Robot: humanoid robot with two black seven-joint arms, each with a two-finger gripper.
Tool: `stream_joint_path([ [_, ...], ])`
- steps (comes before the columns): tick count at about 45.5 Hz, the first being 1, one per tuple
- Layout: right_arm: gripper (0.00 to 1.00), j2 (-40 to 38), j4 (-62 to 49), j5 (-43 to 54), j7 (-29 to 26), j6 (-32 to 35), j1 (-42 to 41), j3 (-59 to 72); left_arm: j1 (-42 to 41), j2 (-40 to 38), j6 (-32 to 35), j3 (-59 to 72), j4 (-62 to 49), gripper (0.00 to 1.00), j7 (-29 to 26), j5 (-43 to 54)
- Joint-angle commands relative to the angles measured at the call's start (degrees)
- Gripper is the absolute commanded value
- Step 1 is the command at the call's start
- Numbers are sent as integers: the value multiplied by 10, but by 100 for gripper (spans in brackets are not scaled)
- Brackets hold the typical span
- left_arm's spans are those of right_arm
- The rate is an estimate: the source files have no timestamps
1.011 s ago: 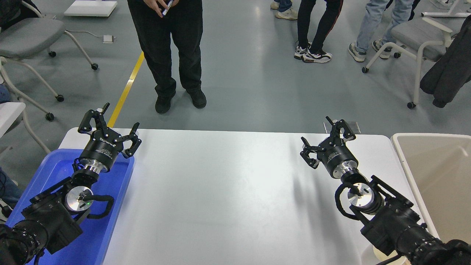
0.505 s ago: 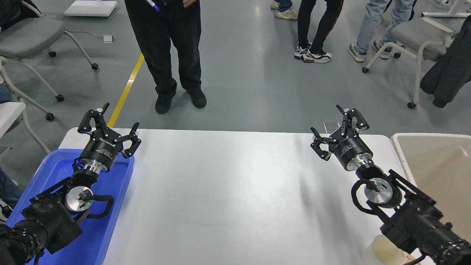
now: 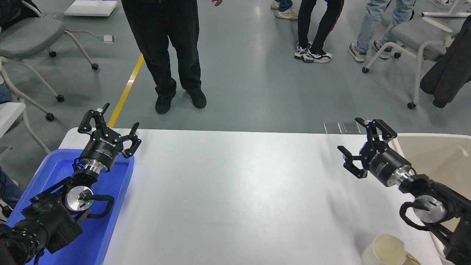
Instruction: Dispose of the paper cup in the dustbin
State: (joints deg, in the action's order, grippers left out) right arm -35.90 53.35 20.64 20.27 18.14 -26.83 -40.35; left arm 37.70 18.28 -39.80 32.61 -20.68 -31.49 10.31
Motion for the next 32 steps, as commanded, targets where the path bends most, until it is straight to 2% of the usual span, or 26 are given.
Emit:
stream_joint_path([
  [1, 100, -81, 23, 110, 53, 2, 29, 11, -1, 0, 0, 0, 0, 100, 0, 0],
  [16, 100, -208, 32, 294, 78, -1, 40, 18, 0, 1, 0, 0, -1, 100, 0, 0],
  [27, 100, -306, 69, 365, 144, -8, 44, 92, -1, 1, -1, 1, -1, 100, 0, 0],
  [32, 100, -329, 92, 400, 172, -49, 51, 142, -1, 2, -1, 0, -1, 100, 0, 0],
])
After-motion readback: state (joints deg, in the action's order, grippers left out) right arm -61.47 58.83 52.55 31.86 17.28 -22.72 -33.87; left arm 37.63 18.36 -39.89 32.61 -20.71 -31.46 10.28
